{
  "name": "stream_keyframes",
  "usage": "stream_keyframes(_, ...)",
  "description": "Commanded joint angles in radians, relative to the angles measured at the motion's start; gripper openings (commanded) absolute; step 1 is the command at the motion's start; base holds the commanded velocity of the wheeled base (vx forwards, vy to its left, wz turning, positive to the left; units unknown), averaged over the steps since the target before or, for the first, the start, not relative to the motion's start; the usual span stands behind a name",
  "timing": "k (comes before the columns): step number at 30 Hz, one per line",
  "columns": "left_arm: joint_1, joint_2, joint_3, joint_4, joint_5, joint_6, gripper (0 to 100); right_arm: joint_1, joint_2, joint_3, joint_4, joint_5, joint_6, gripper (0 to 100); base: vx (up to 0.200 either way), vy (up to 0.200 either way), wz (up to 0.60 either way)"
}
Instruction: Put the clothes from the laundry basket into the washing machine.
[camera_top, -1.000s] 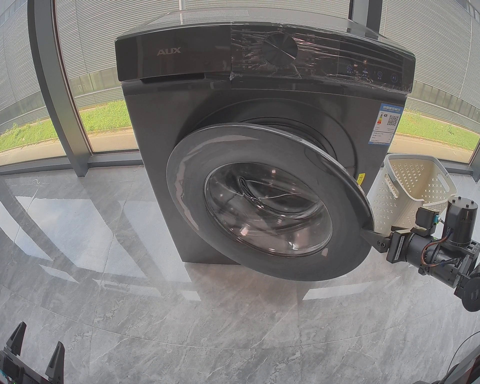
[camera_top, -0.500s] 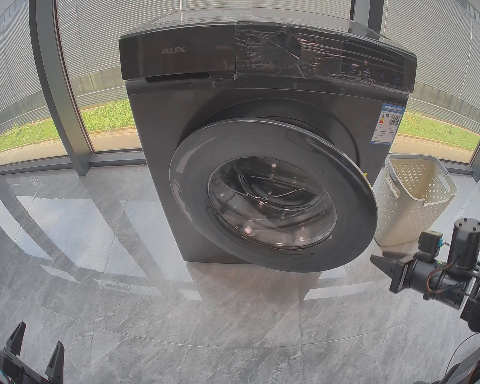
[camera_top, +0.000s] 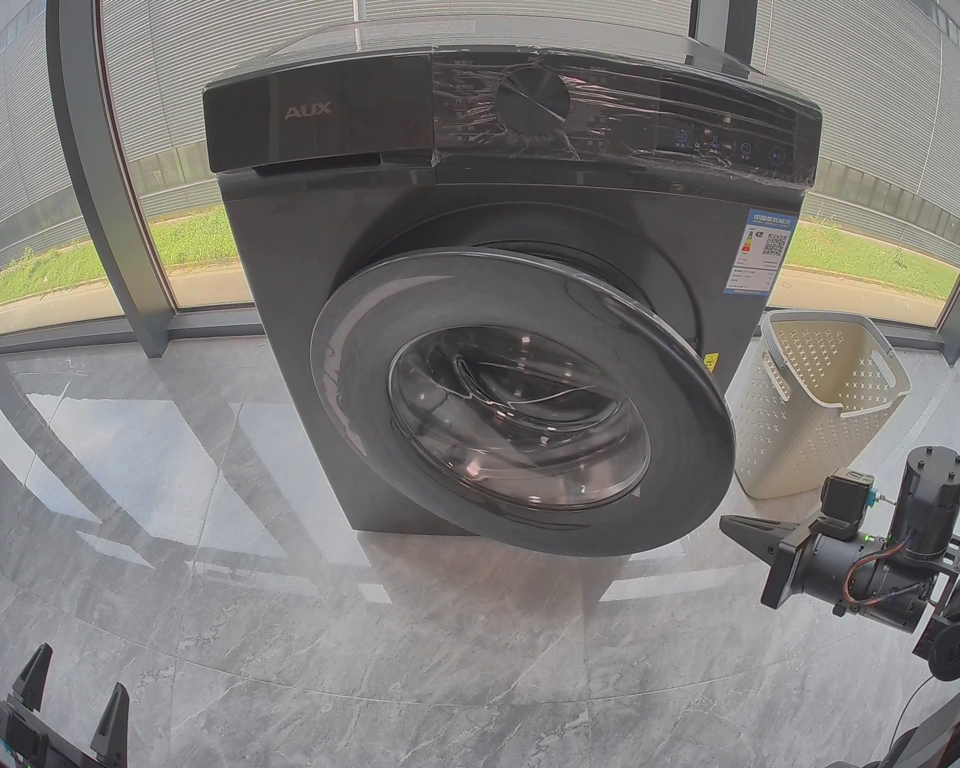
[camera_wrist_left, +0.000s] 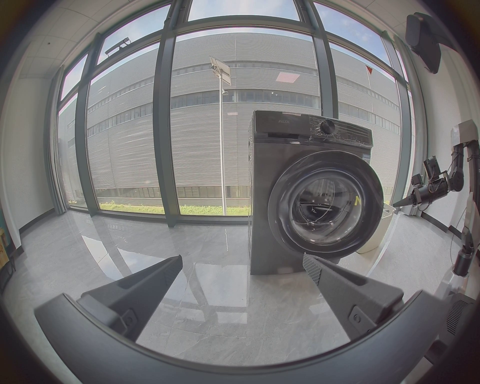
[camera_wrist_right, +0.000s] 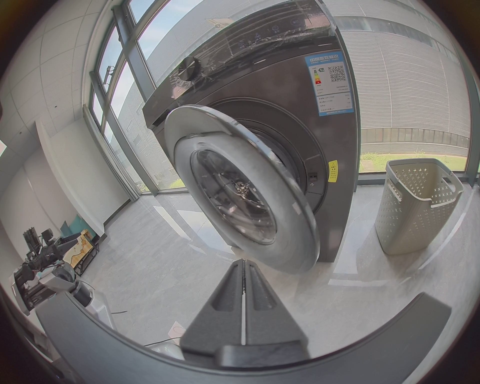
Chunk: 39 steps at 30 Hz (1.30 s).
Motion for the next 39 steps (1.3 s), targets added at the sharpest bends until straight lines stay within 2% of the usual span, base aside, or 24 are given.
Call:
stream_keyframes(1, 0.0, -0.016, 0.015, 0.0, 0.0, -0.002, 100, 0.002, 0.042, -0.021, -0.008, 0.001, 0.0, 0, 0.2, 0.0, 0.0)
stream_keyframes(5, 0.0, -0.016, 0.015, 0.0, 0.0, -0.002, 100, -0.001, 0.068, -0.064, -0.008, 0.001, 0.0, 0, 0.2, 0.0, 0.0)
stream_keyframes(9, 0.0, -0.016, 0.015, 0.0, 0.002, -0.004, 100, -0.015, 0.119, -0.104, -0.011, -0.002, 0.0, 0, 0.0, 0.0, 0.0)
stream_keyframes(14, 0.0, -0.016, 0.015, 0.0, 0.007, -0.008, 100, -0.075, 0.179, -0.148, -0.092, -0.025, 0.002, 0, 0.0, 0.0, 0.0)
stream_keyframes(18, 0.0, -0.016, 0.015, 0.0, 0.005, -0.005, 100, -0.109, 0.179, -0.138, -0.121, -0.044, -0.003, 0, 0.0, -0.05, 0.0)
stream_keyframes(25, 0.0, -0.016, 0.015, 0.0, 0.005, -0.001, 100, -0.089, 0.147, -0.044, -0.123, -0.03, -0.01, 0, 0.0, -0.143, 0.0)
stream_keyframes(28, 0.0, -0.016, 0.015, 0.0, 0.002, 0.004, 100, -0.033, 0.145, 0.0, -0.137, -0.007, -0.006, 0, 0.0, 0.0, 0.0)
stream_keyframes(33, 0.0, -0.016, 0.016, 0.0, 0.0, 0.005, 100, -0.009, 0.154, 0.008, -0.192, -0.005, -0.004, 0, 0.0, 0.0, 0.0)
stream_keyframes(39, 0.0, -0.016, 0.016, 0.0, 0.0, 0.005, 100, 0.028, 0.157, 0.004, -0.2, -0.007, 0.0, 0, 0.0, 0.0, 0.0)
